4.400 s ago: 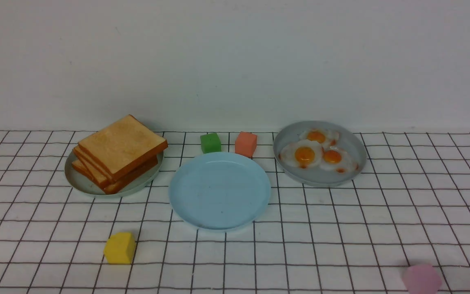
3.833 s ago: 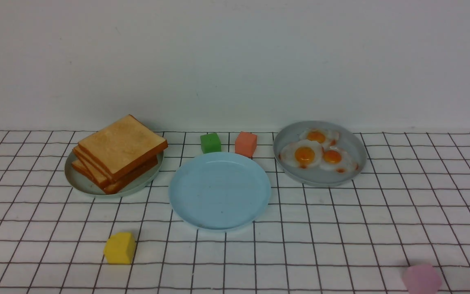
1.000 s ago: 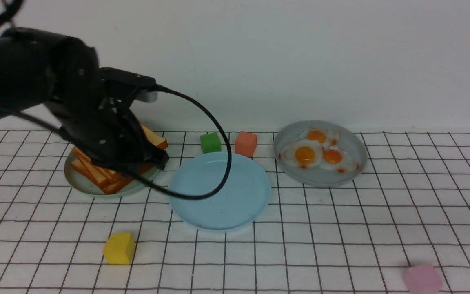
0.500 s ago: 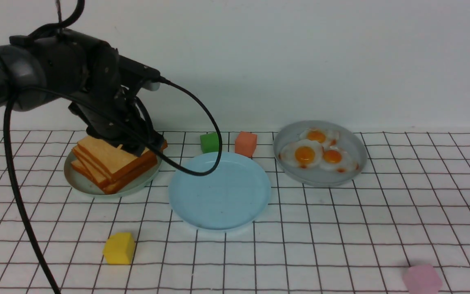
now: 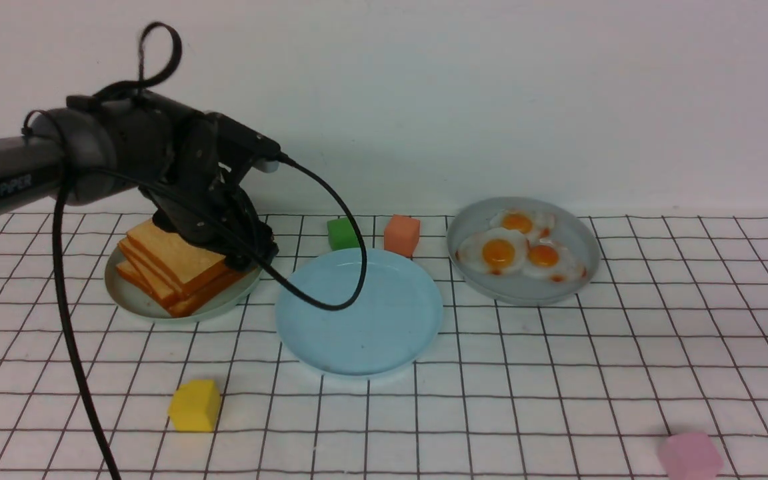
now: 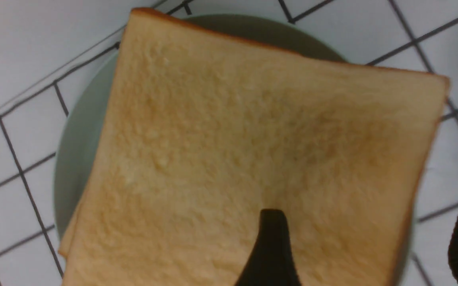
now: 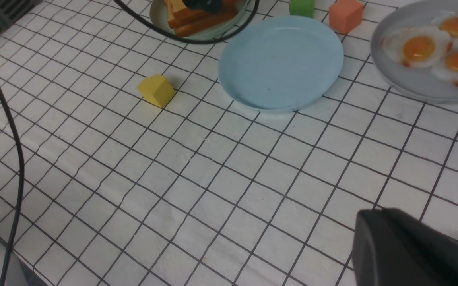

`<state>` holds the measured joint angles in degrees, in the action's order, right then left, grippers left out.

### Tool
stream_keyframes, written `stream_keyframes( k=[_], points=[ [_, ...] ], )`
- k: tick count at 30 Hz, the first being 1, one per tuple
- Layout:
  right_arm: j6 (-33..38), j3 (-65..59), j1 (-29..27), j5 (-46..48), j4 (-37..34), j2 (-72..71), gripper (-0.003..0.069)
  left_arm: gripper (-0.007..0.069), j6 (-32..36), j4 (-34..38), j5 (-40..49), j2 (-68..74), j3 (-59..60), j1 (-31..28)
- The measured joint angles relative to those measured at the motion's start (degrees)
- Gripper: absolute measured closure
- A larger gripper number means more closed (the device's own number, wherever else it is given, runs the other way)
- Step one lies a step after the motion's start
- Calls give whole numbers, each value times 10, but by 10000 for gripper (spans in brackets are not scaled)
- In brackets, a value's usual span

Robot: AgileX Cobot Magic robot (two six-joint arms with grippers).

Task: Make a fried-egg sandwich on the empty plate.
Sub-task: Use the left arm to grab a slice of bread

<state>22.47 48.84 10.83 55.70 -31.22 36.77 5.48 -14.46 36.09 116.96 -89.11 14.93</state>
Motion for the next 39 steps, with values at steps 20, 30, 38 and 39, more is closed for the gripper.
stream_keyframes(
  k=[20, 30, 38, 39],
  points=[
    [2, 0, 0, 0, 0, 0, 637, 406, 4, -11, 11, 19, -16, 0],
    [2, 0, 0, -2, -1, 0, 631, 425, 4, 43, 102, 24, -76, 0],
    [2, 0, 0, -1, -1, 0, 627, 481, 3, 52, 118, -7, -85, 0],
    [2, 0, 0, 0, -1, 0, 628, 484, 3, 56, 119, -17, -85, 0]
  ],
)
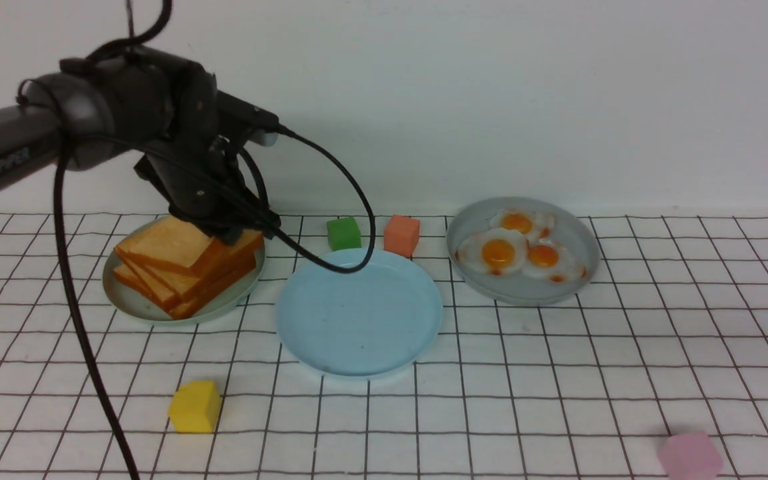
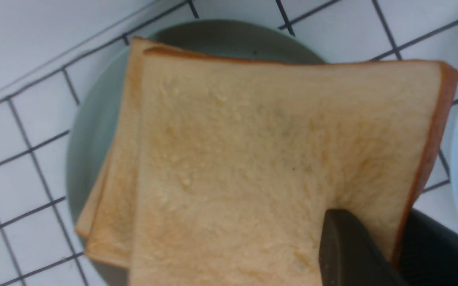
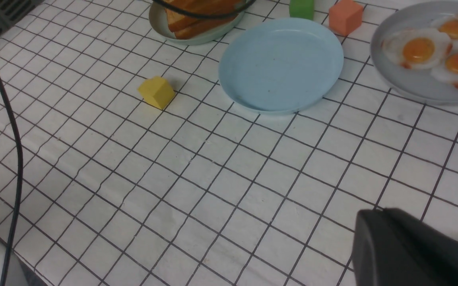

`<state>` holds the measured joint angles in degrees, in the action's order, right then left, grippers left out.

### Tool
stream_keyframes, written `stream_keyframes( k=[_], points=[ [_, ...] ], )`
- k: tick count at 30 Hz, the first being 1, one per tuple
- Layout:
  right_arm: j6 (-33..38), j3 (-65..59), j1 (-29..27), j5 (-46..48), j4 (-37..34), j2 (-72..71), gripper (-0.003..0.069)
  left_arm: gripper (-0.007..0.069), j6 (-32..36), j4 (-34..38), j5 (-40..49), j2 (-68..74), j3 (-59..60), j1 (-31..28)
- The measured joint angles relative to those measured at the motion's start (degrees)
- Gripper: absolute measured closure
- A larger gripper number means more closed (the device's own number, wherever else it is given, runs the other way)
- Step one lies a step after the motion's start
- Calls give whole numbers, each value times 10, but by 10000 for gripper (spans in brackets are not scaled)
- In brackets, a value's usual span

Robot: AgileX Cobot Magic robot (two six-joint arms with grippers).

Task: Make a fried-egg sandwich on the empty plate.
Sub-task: Use the left arm to grab a slice of bread, then use the left arm to put a slice of bread into the empty plate in the middle

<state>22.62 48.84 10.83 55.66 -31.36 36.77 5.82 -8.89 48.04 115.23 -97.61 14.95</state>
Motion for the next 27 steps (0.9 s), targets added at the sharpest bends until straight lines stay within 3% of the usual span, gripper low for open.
stream_keyframes(
  k=[5, 14, 17, 22, 27],
  points=[
    [0, 0, 0, 1, 0, 0, 627, 496, 0, 10, 1, -39, 0, 12],
    [0, 0, 0, -2, 14, -1, 624, 498, -1, 29, -2, -69, 30, 162],
    [0, 0, 0, -1, 22, -5, 620, 498, -14, 0, -17, -36, 34, 211],
    [0, 0, 0, 0, 22, -19, 616, 501, -32, -64, -40, 7, 34, 221],
    [0, 0, 0, 3, 22, -25, 616, 505, -32, -72, -49, 27, 34, 220]
  ],
)
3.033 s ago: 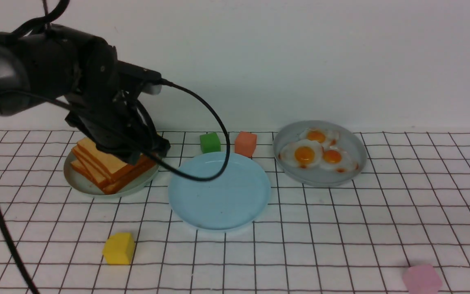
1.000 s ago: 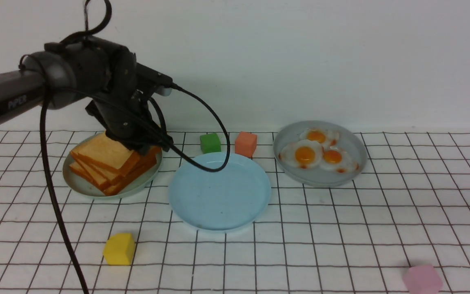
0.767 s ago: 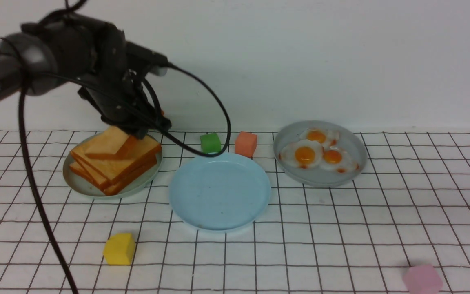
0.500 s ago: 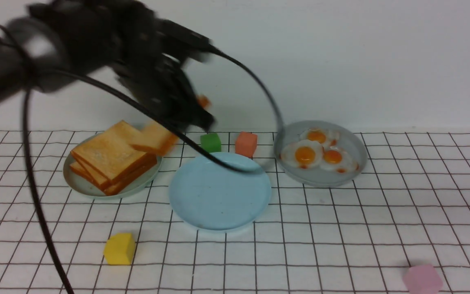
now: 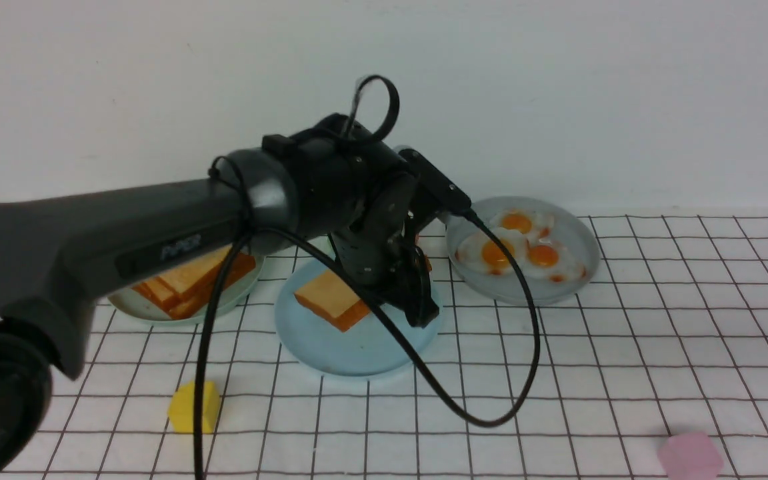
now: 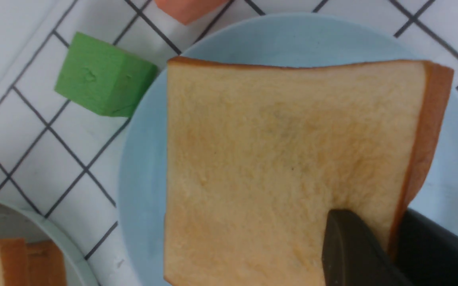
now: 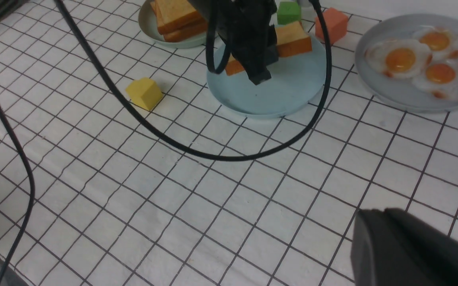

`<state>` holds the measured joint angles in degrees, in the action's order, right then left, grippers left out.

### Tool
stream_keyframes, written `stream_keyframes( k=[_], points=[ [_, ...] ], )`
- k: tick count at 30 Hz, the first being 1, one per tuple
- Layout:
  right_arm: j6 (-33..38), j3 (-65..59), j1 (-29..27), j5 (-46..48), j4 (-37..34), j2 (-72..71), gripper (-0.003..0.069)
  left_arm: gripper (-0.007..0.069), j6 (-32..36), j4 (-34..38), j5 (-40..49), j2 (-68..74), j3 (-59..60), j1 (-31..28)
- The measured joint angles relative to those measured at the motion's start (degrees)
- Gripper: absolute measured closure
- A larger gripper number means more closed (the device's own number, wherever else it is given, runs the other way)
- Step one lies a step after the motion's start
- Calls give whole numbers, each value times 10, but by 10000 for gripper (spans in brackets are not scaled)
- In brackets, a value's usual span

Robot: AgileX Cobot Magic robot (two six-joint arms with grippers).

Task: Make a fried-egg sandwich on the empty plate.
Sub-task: Use the left arm to put a slice of bread into the empty plate in the middle

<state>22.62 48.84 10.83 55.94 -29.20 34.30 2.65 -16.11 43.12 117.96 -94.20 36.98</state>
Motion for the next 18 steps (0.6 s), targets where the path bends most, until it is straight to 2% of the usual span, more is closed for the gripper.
stream_keyframes(
  k=[5, 15, 18],
  points=[
    [0, 0, 0, 0, 0, 0, 615, 490, 1, -7, 1, 11, 0, 0],
    [0, 0, 0, 5, 0, 0, 608, 230, -1, -12, 25, 11, 0, 0],
    [0, 0, 0, 5, 0, 0, 606, 209, -1, -8, 37, 1, 0, 0]
  ],
)
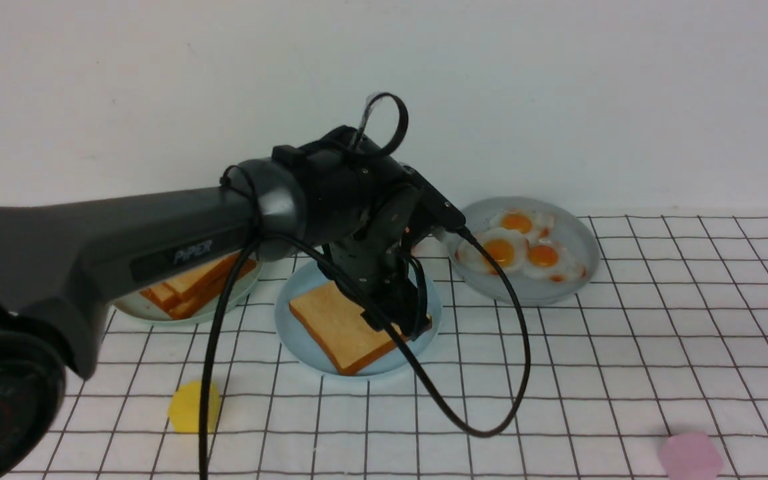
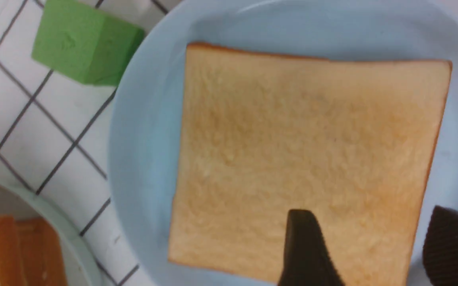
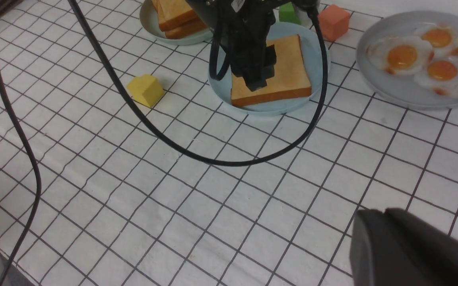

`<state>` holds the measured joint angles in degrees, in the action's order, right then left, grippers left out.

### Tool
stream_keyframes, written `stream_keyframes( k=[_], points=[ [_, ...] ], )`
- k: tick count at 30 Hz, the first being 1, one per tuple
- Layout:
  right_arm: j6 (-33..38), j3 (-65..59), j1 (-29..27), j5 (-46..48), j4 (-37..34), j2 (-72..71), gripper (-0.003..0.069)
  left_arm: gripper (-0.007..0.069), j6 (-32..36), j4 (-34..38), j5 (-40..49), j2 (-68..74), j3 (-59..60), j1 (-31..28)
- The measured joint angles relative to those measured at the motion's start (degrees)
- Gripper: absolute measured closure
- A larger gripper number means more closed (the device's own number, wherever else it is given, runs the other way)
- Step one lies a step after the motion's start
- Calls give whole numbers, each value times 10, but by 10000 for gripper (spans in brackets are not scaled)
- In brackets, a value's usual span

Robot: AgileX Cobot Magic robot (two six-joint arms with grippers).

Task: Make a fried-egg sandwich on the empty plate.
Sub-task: Use the left arm to put a slice of bread into the empty plate in the middle, then use the right arm to grab a fried egg

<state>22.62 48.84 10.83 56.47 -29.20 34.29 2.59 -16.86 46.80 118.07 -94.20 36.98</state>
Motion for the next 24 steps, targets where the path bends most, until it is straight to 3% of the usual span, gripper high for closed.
stream_keyframes(
  k=[3, 6, 8, 12, 14, 19, 24],
  points=[
    [0, 0, 0, -6, 0, 2, 604, 207, -1, 33, 27, -36, 0, 0],
    [0, 6, 0, -31, 0, 25, 602, 261, -16, 89, 40, -85, 0, 1],
    [0, 15, 0, -49, 0, 57, 601, 340, -26, 131, 47, -148, 0, 3],
    [0, 54, 0, -75, 0, 169, 596, 574, -26, 205, 63, -300, 11, 9],
    [0, 80, 0, -79, 1, 221, 595, 638, -26, 220, 62, -363, 36, 9],
    [0, 148, 0, -93, 9, 367, 594, 638, -8, 227, 34, -543, 161, 9],
    [-1, 245, 0, -102, 46, 534, 580, 638, -7, 228, -72, -755, 392, 9]
  ],
)
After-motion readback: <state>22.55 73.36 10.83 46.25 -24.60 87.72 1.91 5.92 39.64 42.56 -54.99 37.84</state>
